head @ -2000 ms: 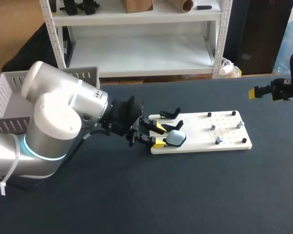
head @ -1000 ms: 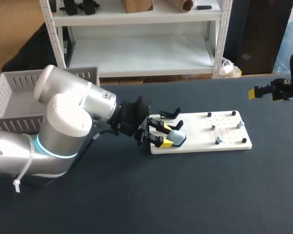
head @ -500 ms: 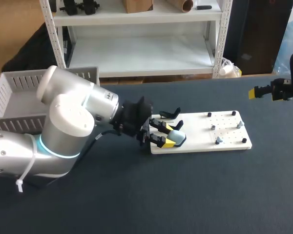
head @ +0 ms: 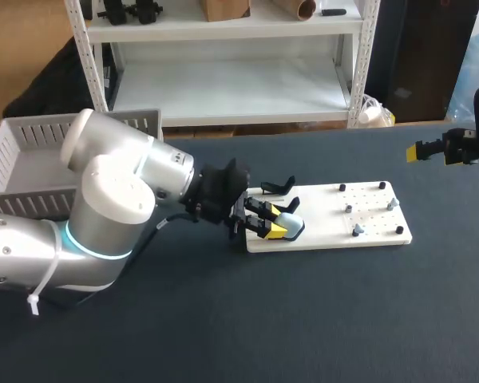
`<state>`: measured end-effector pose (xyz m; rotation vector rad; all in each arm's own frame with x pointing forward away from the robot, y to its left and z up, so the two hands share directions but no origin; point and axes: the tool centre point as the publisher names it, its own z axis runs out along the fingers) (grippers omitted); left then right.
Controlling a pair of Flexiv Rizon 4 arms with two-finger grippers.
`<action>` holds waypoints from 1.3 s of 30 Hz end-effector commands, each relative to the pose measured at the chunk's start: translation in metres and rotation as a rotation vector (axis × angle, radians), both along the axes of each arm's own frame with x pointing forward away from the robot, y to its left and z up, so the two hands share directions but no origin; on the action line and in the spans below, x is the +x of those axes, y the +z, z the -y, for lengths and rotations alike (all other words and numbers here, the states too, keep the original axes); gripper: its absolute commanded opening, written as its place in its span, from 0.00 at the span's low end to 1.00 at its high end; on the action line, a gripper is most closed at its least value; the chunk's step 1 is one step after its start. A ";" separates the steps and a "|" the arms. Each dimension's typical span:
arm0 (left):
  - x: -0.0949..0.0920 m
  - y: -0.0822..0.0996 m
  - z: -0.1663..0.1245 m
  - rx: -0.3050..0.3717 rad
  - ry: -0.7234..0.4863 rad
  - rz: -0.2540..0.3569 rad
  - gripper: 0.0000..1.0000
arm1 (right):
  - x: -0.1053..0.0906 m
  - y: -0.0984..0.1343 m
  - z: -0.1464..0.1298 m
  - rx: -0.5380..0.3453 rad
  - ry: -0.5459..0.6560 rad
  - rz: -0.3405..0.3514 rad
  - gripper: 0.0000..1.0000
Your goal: Pick up each earbud case from the left stands, insert the matching earbuds, close the lid, and place the case in the box.
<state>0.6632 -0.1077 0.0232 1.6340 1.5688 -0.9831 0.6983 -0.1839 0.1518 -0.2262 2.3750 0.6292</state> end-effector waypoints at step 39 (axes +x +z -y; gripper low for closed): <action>-0.011 0.098 -0.007 -0.258 -0.007 0.159 0.00 | 0.001 -0.001 0.001 0.003 0.004 0.000 1.00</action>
